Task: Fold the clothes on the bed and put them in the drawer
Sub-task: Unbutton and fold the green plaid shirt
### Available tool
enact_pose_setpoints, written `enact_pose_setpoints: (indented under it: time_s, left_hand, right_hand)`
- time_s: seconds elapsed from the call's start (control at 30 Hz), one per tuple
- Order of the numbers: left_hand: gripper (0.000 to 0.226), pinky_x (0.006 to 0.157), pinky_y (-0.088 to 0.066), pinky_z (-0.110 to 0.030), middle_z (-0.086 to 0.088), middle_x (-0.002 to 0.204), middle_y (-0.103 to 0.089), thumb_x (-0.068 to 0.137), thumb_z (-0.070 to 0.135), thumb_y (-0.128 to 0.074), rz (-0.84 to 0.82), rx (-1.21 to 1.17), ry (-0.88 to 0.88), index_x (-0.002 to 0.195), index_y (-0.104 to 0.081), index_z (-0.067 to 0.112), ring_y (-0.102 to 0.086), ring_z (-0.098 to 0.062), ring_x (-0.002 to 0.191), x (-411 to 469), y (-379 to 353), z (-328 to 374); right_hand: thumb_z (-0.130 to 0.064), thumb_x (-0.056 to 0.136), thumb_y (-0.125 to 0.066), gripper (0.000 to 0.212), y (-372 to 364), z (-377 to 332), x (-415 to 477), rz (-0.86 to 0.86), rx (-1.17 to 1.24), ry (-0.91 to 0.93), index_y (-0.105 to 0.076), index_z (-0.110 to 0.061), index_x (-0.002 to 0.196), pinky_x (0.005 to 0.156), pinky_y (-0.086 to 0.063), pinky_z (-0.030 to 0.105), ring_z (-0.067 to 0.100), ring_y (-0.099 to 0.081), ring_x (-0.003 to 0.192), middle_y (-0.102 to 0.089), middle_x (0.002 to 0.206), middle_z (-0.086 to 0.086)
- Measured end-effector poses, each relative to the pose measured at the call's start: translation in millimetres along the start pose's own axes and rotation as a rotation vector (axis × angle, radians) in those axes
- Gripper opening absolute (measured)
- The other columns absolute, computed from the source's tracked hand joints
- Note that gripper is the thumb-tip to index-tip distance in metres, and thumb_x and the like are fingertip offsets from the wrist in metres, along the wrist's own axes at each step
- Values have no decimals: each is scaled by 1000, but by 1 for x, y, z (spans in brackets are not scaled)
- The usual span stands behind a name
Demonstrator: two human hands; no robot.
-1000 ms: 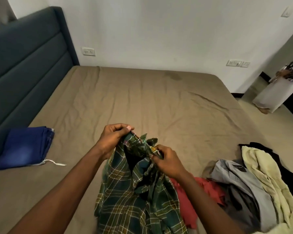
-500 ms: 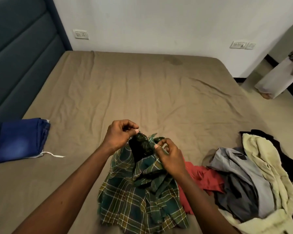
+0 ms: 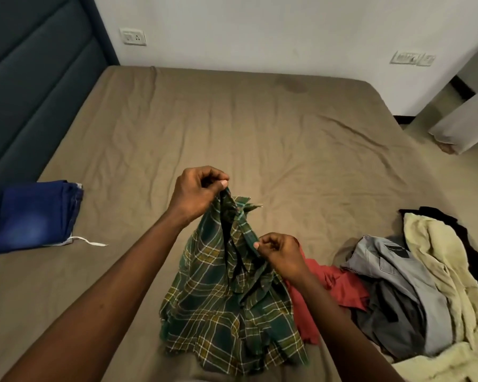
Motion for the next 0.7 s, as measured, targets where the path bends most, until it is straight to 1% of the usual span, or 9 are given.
enact_pose_setpoints:
  time_s: [0.07,0.13,0.23,0.27,0.37,0.4,0.5,0.57,0.7]
  left_hand:
    - [13,84,-59,-25,15,88,-76,90,15,-77,74,77,18,94,-79,27,-71,3,83,-1,3,-10]
    - [13,84,-60,-27,17,90,-75,91,16,-77,89,113,18,96,-79,27,-70,4,83,-10,-1,-20]
    - [15,82,-60,-26,14,96,-74,88,18,-80,64,110,45,96,-79,31,-70,0,88,-44,-17,-41]
    - [16,80,-59,-23,14,95,-75,87,19,-81,41,108,67,95,-80,32,-70,0,87,-58,-25,-48]
    - [17,77,-59,-21,15,90,-77,85,15,-83,-42,34,142,94,-82,29,-72,0,84,-95,-49,-70]
    - [17,77,-59,-22,14,89,-78,85,12,-82,-67,-12,172,94,-82,27,-72,-1,85,-103,-55,-75]
    - [16,77,-58,-26,6,88,-78,87,4,-78,-132,-157,266,94,-80,18,-72,-9,84,-120,-67,-86]
    - [16,74,-58,-27,1,91,-78,88,1,-76,-176,-247,343,96,-79,14,-71,-12,84,-129,-72,-89]
    - [16,73,-60,-27,-5,90,-78,88,-2,-74,-163,-311,432,98,-78,10,-70,-12,81,-141,-73,-94]
  right_hand:
    - [-12,97,-69,12,-9,2,-5,-142,-26,-75,-71,-3,89,63,-43,27,9,-53,63,-62,70,0]
    - [-11,98,-66,11,-15,6,-10,-179,38,-154,-68,-6,89,58,-44,23,8,-54,61,-62,71,0]
    - [-5,97,-64,4,-31,11,-24,-197,572,-317,-68,-5,98,68,-55,27,12,-66,75,-71,86,7]
    - [-3,95,-65,8,-37,11,-29,-202,734,-351,-68,-2,103,72,-58,29,16,-69,79,-73,91,10]
    - [-11,79,-79,33,-52,17,-43,-215,904,-398,-69,-2,109,74,-60,31,20,-68,83,-71,97,14]
    - [-15,75,-82,35,-57,20,-47,-213,921,-416,-70,-5,106,74,-60,32,21,-67,83,-70,97,14]
    - [-18,94,-70,16,-60,26,-56,-120,906,-447,-70,-6,105,67,-61,31,20,-73,79,-75,97,13]
    - [-19,98,-66,17,-57,36,-57,-28,818,-413,-69,-5,107,62,-60,29,19,-74,78,-76,98,14]
    - [-17,92,-74,14,-45,56,-56,146,424,-308,-74,-5,99,80,-61,40,31,-74,91,-78,95,12]
Point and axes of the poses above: each hand's wrist, its own x-axis towards the middle knuckle, its own y-axis out of the back of the hand, z = x × y, the point moved 5 cm from there along x, towards the middle knuckle
